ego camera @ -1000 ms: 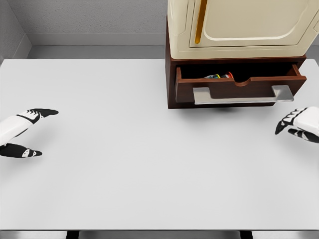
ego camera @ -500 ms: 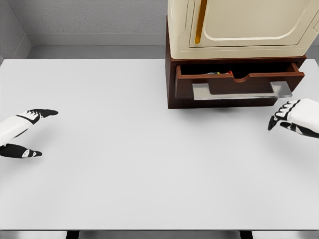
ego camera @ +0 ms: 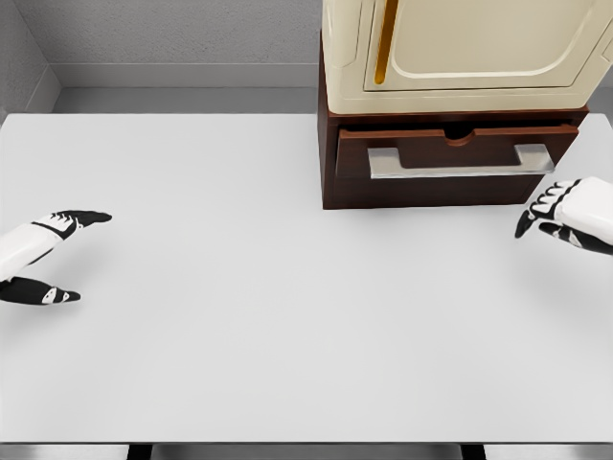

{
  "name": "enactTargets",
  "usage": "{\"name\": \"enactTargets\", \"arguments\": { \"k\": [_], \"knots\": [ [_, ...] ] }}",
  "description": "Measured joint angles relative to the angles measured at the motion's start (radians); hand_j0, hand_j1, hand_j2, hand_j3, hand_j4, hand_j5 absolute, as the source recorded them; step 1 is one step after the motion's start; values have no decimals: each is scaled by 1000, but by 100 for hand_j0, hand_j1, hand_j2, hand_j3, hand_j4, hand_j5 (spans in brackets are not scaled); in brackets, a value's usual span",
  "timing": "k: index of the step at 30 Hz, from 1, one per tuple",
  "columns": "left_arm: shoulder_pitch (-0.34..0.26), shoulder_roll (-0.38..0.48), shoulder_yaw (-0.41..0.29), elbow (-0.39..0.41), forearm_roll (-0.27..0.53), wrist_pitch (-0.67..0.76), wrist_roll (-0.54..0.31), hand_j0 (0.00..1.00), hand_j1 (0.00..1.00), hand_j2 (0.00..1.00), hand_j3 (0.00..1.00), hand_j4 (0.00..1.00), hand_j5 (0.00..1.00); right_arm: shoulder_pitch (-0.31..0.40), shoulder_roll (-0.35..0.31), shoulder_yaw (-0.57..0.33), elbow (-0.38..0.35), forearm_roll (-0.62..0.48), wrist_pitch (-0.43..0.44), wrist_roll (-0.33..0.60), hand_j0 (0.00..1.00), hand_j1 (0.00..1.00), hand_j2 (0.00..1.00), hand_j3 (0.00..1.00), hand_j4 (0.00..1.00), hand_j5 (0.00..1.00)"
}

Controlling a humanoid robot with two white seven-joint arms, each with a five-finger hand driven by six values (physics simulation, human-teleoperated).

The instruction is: Put the switch into the drawer with left arm, and close the drawer with right arm

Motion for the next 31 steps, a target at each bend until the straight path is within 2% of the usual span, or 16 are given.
{"name": "enactTargets", "arguments": {
  "k": [10, 20, 28, 31],
  "knots": [
    [-2, 0, 0, 0, 0, 0, 0, 100, 100, 100, 100, 100, 100, -40, 71, -1, 26, 25, 0, 20, 48, 48, 48, 48, 48, 48],
    [0, 0, 1, 0, 1, 0, 0, 100, 100, 100, 100, 100, 100, -137, 125, 20, 71, 44, 0, 24, 48, 48, 48, 48, 48, 48],
    [11, 0, 2, 1, 6, 0, 0, 100, 100, 100, 100, 100, 100, -164, 178, 63, 130, 79, 0, 23, 49, 49, 49, 49, 49, 49],
    [12, 0, 3, 1, 7, 0, 0, 100, 100, 100, 100, 100, 100, -147, 167, 65, 135, 82, 0, 22, 49, 49, 49, 49, 49, 49]
  ]
}}
